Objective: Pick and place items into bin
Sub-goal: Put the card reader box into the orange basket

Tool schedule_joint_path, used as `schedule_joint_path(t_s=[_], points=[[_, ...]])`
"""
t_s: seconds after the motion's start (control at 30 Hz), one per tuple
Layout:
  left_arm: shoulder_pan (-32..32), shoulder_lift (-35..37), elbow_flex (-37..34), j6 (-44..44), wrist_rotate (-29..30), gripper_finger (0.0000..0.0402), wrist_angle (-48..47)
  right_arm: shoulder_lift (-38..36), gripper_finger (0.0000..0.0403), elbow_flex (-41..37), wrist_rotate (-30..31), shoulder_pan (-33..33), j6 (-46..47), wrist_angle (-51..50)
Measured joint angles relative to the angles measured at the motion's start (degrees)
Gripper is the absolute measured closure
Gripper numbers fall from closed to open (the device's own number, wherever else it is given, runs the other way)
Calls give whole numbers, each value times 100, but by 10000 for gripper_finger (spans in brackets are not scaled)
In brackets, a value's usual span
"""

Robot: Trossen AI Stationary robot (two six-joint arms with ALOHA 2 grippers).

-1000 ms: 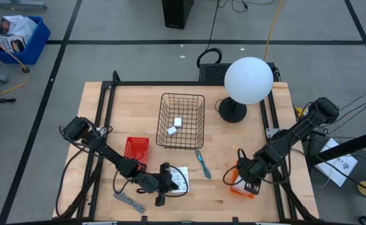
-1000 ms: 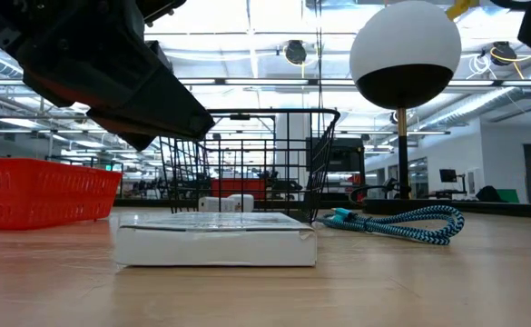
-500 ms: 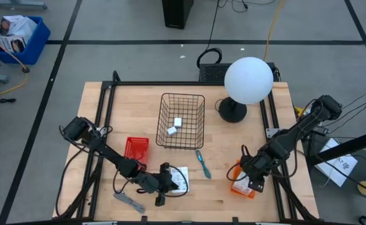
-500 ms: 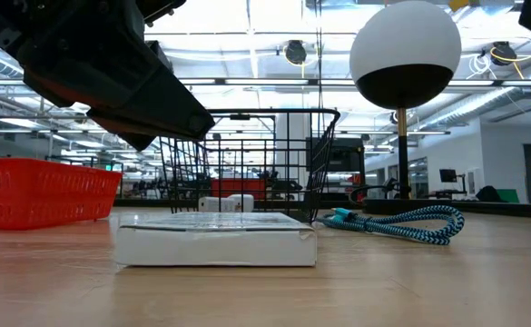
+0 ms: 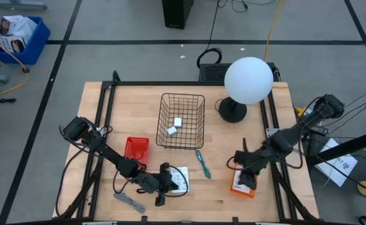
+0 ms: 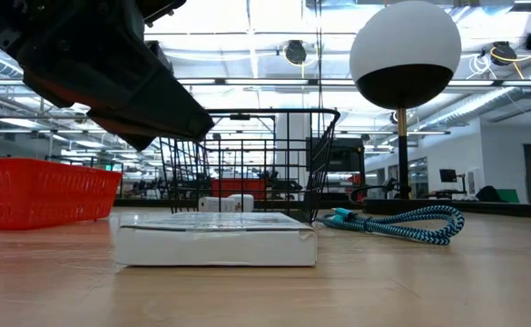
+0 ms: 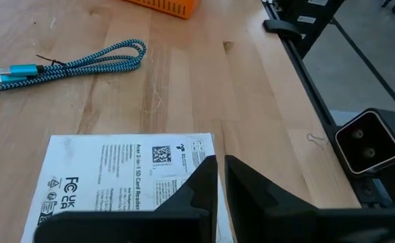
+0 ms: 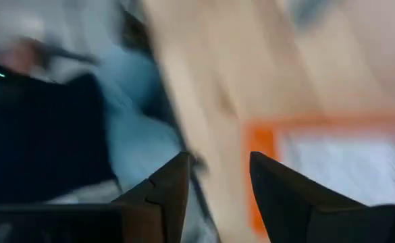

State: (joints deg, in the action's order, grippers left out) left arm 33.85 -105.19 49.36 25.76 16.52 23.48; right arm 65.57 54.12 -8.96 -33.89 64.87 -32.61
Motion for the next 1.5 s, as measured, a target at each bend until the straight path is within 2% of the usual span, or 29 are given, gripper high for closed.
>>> schedule_joint_path(t_s=[0.2, 0.37, 0.43, 0.57, 0.63, 0.7, 0.77, 0.9, 1.07, 1.37, 1.5], points=[[46, -2, 0, 200, -143, 369, -235, 960, 270, 3, 757, 83, -1210, 2177], [116, -2, 0, 351, -152, 369, -419, 2264, 283, 3, 740, 150, -1745, 4364], [154, 64, -2, 445, -152, 369, -615, 2808, 286, 3, 744, 177, -1980, 5672], [203, 231, -2, 546, -63, 369, -951, 3758, 287, 1, 746, 186, -3052, 8081], [196, 232, -2, 634, 18, 369, -1039, 4090, 287, 1, 751, 197, -3108, 9115], [184, 232, -2, 659, 49, 369, -1027, 4320, 287, 3, 744, 206, -3111, 9730], [149, 198, 2, 850, 56, 369, -1183, 4412, 288, 3, 842, 229, -2957, 9533], [138, 175, -4, 1176, 314, 369, -1739, 4434, 296, 90, 1656, 236, -2500, 8082], [129, 175, -2, 1634, 413, 369, -1973, 4430, 304, 494, 2069, 260, -1879, 6357], [82, 175, -2, 1780, 459, 369, -1997, 4435, 320, 782, 2402, 342, -684, 4144], [77, 175, -2, 1681, 521, 369, -1975, 4428, 327, 783, 2398, 400, -410, 3972]])
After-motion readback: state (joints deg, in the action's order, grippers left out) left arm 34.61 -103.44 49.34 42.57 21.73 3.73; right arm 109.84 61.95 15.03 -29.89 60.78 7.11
